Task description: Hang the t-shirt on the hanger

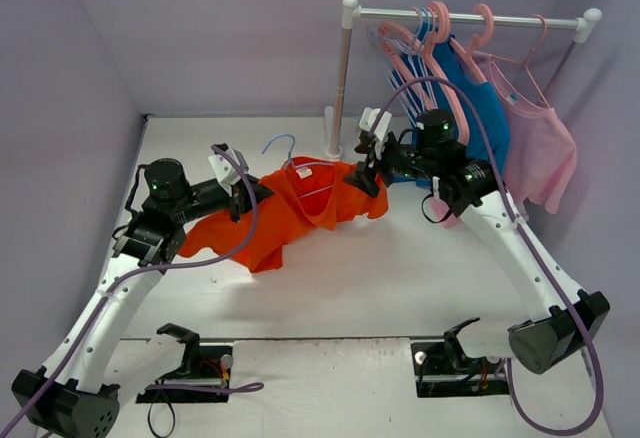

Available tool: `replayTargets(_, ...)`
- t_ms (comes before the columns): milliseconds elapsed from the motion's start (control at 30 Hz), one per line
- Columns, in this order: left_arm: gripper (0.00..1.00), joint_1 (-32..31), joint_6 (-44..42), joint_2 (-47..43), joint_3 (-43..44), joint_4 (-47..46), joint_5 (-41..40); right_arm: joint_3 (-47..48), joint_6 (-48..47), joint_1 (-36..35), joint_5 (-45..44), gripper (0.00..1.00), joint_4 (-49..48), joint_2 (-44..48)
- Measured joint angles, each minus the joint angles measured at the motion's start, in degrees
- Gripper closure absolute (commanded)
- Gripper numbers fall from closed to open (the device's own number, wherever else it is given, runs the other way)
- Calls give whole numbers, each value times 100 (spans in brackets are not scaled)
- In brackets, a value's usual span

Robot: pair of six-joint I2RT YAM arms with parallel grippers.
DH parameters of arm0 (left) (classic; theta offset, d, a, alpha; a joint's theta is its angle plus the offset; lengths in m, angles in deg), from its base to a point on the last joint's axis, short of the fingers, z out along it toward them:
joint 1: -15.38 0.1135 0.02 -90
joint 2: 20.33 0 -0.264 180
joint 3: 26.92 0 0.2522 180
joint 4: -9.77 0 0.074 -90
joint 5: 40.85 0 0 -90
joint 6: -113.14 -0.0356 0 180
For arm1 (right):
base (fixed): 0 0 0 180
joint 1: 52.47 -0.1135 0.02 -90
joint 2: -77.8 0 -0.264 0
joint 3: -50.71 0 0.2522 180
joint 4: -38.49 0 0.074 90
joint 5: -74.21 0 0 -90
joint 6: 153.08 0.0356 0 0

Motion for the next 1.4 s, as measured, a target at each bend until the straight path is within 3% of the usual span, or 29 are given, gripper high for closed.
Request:
replayTargets(167, 100, 0, -24, 77, 142, 70, 167, -25, -68, -2, 328, 38, 58, -266)
replayTargets(400, 100, 0, -143, 299, 383, 290, 531, -60, -106, -13, 522, 55, 72, -273)
replayTargets(533, 100, 0, -251, 470, 566, 501, 762, -75, -121, -20, 627, 66, 72, -273)
replayTargets(767, 100, 7, -537, 716, 989, 999, 1027, -233, -158, -46, 872, 100, 83, -269)
replayTargets(933, 100, 136, -875, 904, 1352, 1462, 1011, -258, -210, -46, 1087, 100, 123, -198)
replayTargets(1133, 80, 481, -1332, 875, 1528, 1919, 1082, -258, -154, -33, 1160, 100, 130, 19)
replayTargets(1400, 77, 1314, -1655, 727, 1831, 2288, 1000, -190, -18, 18, 1142, 100, 150, 241)
